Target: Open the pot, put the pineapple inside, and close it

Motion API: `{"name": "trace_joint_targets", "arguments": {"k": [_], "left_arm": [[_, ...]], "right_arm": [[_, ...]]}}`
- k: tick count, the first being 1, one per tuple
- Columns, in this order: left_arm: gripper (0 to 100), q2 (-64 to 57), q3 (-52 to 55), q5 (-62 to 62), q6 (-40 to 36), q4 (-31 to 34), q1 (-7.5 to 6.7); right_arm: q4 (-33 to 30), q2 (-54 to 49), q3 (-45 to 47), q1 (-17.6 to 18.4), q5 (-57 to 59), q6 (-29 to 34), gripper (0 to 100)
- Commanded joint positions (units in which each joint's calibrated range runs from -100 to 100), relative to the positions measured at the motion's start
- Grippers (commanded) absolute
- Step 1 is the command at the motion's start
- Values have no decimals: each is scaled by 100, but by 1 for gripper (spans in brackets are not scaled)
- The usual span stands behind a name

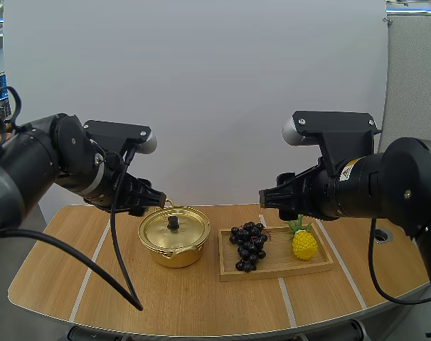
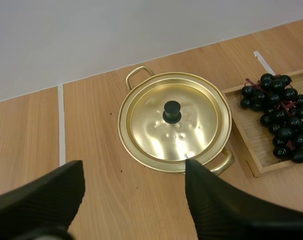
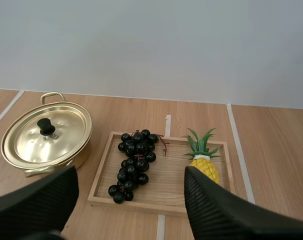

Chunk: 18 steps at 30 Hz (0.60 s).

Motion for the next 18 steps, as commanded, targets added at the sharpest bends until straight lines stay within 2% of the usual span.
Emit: {"name": "trace_joint_targets", "arguments": {"k": [1,5,10,13,18], "left_arm": [[100,285,-8,228,389,4,2],[100,750,-8,247,1022,-205,2],[100,1279,-20,79,2174,-1156,2],[100,1491,-20,-253,2459,-1387,-3],[100,1902,-217,-635,2645,-1376,-69]], "right_arm": [[9,19,-44,4,13,3,100],[9,19,-44,4,13,3,100],[9,19,-44,4,13,3,100],[9,19,-44,4,13,3,100],[9,19,-44,4,13,3,100]]}}
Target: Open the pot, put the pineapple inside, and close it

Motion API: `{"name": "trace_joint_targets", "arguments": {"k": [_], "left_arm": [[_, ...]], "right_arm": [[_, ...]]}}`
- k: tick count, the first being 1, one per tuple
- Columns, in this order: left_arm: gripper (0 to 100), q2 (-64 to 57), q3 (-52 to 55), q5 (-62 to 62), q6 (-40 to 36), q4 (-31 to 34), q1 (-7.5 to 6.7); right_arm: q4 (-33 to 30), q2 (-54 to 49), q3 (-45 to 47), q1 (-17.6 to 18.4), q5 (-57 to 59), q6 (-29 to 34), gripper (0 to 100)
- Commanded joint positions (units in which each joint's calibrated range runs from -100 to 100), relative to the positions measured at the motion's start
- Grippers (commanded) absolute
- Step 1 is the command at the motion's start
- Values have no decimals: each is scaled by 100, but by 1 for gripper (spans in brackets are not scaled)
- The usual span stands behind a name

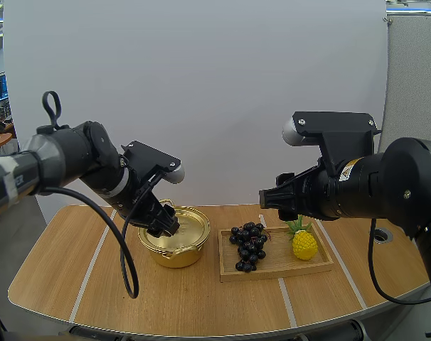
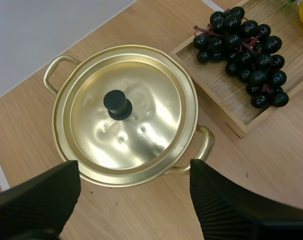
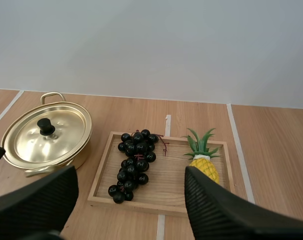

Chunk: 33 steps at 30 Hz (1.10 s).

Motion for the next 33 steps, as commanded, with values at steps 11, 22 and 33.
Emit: {"name": "trace_joint_targets", "arguments": {"k": [11,22,33], "left_arm": [[100,1870,-1294,-506,337,-42,-280],[100,3141,-1915,-506,337,-42,-280],[100,3658,-1925,-891,337,186,-280]], "right_arm": [[9,19,-44,4,13,3,100],[9,19,-44,4,13,3,100],[9,19,-44,4,13,3,100]]}}
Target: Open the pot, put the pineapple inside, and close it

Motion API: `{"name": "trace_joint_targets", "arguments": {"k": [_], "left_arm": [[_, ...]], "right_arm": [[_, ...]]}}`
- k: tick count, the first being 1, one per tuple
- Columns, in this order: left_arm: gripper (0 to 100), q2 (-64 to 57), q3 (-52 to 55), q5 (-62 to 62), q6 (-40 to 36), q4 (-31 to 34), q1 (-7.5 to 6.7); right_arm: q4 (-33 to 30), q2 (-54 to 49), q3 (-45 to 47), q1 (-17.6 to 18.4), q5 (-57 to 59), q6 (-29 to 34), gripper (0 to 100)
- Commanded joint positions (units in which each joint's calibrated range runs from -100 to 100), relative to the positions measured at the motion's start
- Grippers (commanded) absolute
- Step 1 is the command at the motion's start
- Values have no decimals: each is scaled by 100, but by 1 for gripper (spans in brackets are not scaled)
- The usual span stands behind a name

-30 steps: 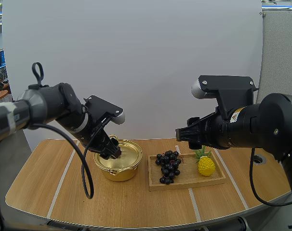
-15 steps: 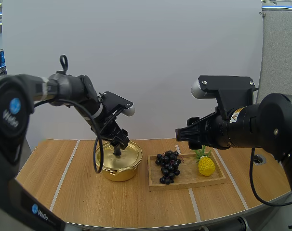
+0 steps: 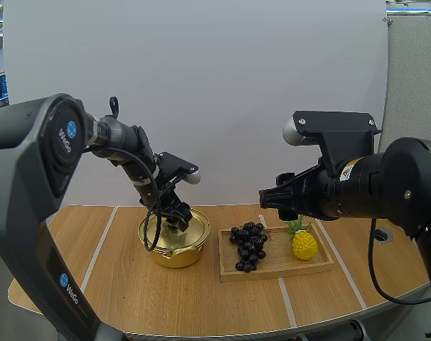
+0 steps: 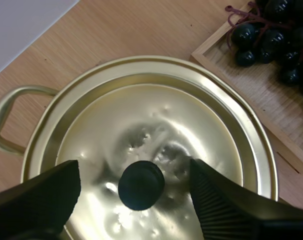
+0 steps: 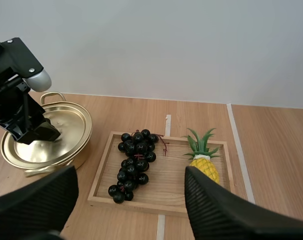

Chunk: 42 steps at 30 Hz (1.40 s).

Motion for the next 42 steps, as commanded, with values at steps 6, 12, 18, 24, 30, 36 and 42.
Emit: {"name": "trace_joint_targets", "arguments": {"k": [6,12,18,24,30,36,42], "left_arm": [[100,120,-42,-119,14,75,-21],[27,120,-42,-41,-20,75,-21],[0,64,-42,223,-20,75,-21],[0,-480,-185,555,-20,75,-21],[0,-1365,-891,1144,-20,75,-21],[0,-2308,-1992,1346,-160,134,-21],[0,-2780,-3239,1346,-555,522,-21]], "right_arm": [[9,19,-44,4,13,3,100],[9,19,-44,4,13,3,100],[9,19,-44,4,13,3,100],[9,19,-44,4,13,3,100],[9,19,-44,4,13,3,100],[9,19,-44,4,13,3,100],[9,19,-44,4,13,3,100]]}}
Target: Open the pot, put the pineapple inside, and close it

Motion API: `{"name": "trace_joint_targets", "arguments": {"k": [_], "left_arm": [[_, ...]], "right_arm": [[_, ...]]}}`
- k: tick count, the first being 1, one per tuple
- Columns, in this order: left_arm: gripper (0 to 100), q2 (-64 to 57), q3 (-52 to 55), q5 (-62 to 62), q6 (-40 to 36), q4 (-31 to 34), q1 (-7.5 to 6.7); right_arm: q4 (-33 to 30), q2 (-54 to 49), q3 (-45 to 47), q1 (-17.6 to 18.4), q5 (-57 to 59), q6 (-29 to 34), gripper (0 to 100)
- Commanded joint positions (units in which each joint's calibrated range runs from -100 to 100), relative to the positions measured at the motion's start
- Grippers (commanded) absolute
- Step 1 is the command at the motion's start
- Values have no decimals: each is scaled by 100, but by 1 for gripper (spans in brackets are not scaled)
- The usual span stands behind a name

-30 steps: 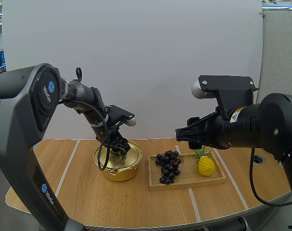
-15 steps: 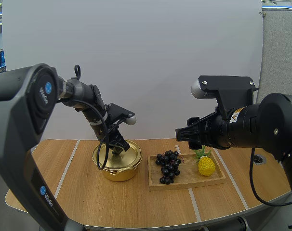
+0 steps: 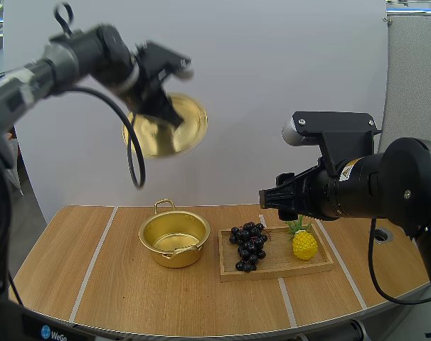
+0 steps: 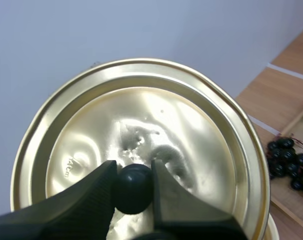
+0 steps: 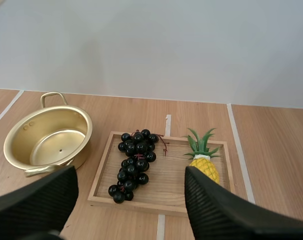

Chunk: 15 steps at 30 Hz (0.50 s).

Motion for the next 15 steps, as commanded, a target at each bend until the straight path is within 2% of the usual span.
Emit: {"name": "trace_joint_targets", "arguments": {"k": [1,7,15], "left_arm": [[0,-321,-1079,44,-384,392,-13],[0,-335,-2411,26,-856,870,-13],[0,-335,-3623,-47,-921,883,-13]], "right_arm": [[9,19,-44,4,13,3,100],[9,19,-44,4,13,3,100],[9,19,-44,4,13,3,100]]}}
